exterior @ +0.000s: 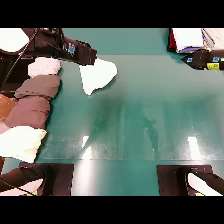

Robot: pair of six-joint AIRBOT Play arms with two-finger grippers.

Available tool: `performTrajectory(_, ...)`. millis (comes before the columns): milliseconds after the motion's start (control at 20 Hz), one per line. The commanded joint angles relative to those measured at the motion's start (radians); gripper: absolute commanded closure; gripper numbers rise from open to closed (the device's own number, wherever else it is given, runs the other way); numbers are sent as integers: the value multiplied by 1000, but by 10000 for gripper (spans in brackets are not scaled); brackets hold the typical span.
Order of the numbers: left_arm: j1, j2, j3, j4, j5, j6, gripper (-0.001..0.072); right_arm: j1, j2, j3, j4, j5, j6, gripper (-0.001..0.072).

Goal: Fold the shirts.

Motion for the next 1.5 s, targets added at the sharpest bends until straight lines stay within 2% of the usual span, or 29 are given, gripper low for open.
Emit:
performTrajectory(0,0,0,-1,0,-1,0,683,-1,-1,-2,0,0,0,694)
performTrajectory(600,0,0,-1,-13,23,-3,683,-1,-7,-2,2,-1,0,695)
performTrajectory(700,0,-3,-2,13,106,32,675,-1,-7,-2,5,-1,0,695)
performTrajectory(750,0,-9,-2,71,147,37,423,-1,-7,-2,10,-1,1,695)
performTrajectory(800,3,-23,-2,153,187,-8,100,-1,-7,-2,10,-1,1,694)
performTrajectory(850,13,-45,-2,235,201,-75,50,-1,-7,-2,10,-1,1,694)
performTrajectory(950,63,-118,-2,308,195,-143,49,-1,-7,-2,10,3,1,695)
performTrajectory(1050,125,-222,-2,277,192,-169,49,-1,-7,-2,10,3,2,695)
performTrajectory(1250,177,-450,-2,155,211,-163,48,-1,-7,-2,10,12,2,695)
performTrajectory(1450,176,-607,-2,90,298,-156,49,-1,-8,-2,10,12,2,695)
